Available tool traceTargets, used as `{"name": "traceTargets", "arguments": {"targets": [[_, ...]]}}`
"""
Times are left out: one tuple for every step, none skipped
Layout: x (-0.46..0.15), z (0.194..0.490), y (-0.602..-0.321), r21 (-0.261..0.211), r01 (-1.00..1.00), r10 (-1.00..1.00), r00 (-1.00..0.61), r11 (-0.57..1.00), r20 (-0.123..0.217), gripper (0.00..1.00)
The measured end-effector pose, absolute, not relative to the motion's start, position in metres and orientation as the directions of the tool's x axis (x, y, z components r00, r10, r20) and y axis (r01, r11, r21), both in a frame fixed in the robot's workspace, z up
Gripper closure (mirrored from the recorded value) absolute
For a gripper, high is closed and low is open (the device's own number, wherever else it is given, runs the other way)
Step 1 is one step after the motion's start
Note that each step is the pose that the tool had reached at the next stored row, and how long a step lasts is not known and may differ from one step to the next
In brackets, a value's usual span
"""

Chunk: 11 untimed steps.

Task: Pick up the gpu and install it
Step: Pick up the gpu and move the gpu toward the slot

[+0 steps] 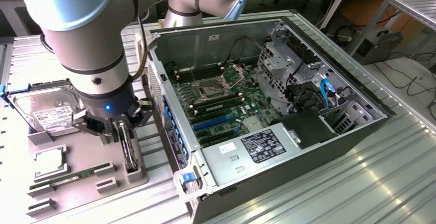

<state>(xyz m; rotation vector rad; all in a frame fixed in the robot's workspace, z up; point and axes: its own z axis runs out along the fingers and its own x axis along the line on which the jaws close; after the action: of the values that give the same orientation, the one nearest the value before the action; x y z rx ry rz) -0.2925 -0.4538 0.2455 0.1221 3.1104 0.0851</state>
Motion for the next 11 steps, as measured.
{"name": "traceTargets", "arguments": {"targets": [[-0.2928,0.2446,-0.4538,0.056,0.078,0.079,-0.997,0.995,-0.025,0.64],[-0.2933,0.2440,-0.4537,0.056,0.078,0.079,-0.997,0.995,-0.025,0.64],[-0.2936,0.2436,-0.4537,0.056,0.078,0.079,-0.997,0.995,-0.026,0.64],[-0.2938,0.2433,-0.4537,0.056,0.078,0.079,-0.997,0.995,-0.026,0.64],[-0.2940,0.2429,-0.4537,0.056,0.078,0.079,-0.997,0.995,-0.025,0.64],[-0.2940,0.2423,-0.4537,0.056,0.078,0.079,-0.997,0.995,-0.026,0.64],[-0.2941,0.2414,-0.4537,0.056,0.078,0.079,-0.997,0.995,-0.025,0.64],[-0.2941,0.2413,-0.4536,0.055,0.078,0.079,-0.997,0.995,-0.025,0.64],[-0.2941,0.2412,-0.4536,0.055,0.078,0.079,-0.997,0.995,-0.025,0.64],[-0.2941,0.2411,-0.4536,0.056,0.078,0.079,-0.997,0.995,-0.025,0.64],[-0.2941,0.2411,-0.4536,0.056,0.078,0.079,-0.997,0.995,-0.026,0.65]]}}
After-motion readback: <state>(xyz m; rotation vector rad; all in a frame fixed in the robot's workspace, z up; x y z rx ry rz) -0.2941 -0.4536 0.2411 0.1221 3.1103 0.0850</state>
